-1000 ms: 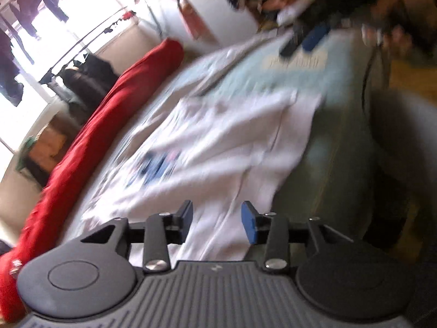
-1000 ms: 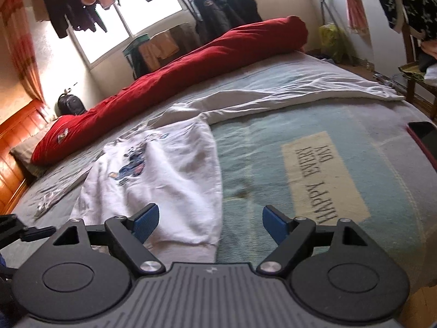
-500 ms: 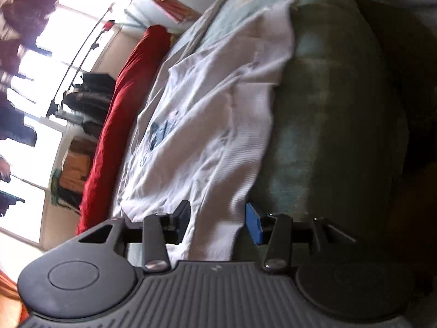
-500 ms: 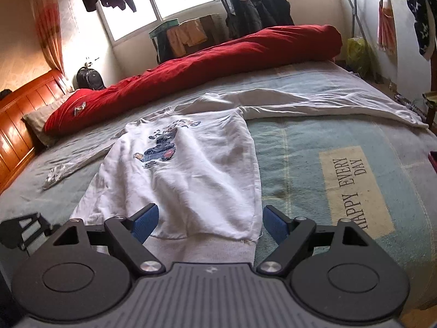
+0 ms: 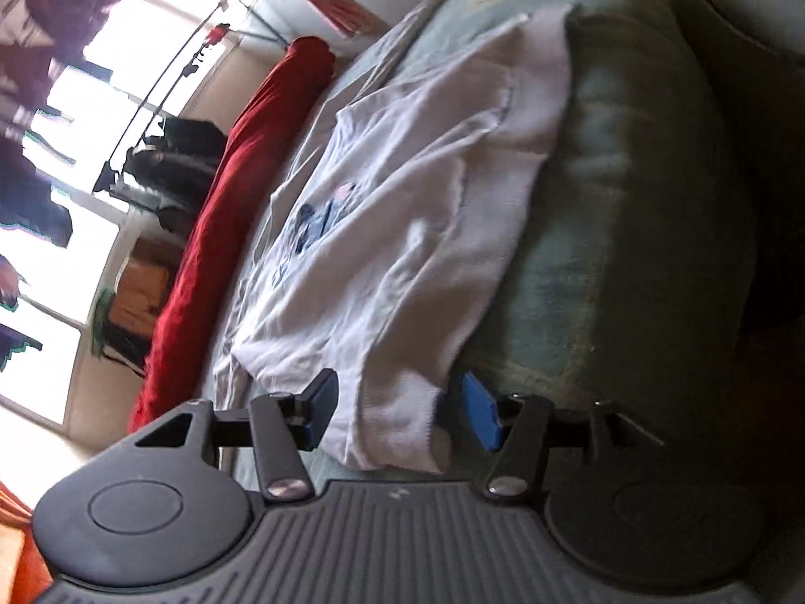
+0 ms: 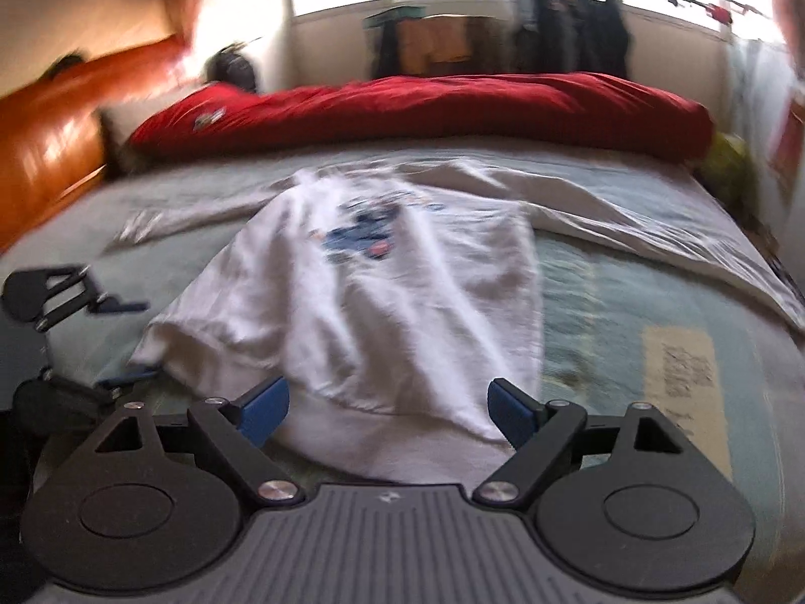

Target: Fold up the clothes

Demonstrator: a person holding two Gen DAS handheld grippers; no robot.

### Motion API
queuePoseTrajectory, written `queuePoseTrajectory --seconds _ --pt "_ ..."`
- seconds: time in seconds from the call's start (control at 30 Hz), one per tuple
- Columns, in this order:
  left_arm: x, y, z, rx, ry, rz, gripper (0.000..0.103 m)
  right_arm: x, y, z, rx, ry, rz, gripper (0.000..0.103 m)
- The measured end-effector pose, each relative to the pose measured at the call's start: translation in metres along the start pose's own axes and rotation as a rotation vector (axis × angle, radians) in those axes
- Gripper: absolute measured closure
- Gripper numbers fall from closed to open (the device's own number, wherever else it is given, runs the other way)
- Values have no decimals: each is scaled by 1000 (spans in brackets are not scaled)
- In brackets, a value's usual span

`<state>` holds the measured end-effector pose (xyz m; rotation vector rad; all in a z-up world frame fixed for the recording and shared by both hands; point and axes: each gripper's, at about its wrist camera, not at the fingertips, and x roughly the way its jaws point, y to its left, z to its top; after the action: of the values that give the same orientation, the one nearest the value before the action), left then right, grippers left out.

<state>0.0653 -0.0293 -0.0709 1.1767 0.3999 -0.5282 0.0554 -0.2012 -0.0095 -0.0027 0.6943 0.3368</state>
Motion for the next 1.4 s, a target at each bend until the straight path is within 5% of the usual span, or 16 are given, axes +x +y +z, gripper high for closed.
queuePoseTrajectory --seconds 0.23,0.43,0.77,0.97,1.1,1.4 --pt "22 -32 16 281 -48 79 37 13 32 9 -106 28 53 14" --pt "41 -46 31 395 -114 133 36 20 44 13 -127 33 73 13" --pt "43 -35 9 289 -125 275 34 22 52 5 -257 54 39 13" --pt "44 -48 39 252 -174 284 34 35 60 4 -260 47 68 13" --pt "48 -38 45 234 -170 300 35 41 79 0 -373 29 47 13" --pt "14 7 41 -24 -190 236 35 59 93 -21 -596 -37 -118 8"
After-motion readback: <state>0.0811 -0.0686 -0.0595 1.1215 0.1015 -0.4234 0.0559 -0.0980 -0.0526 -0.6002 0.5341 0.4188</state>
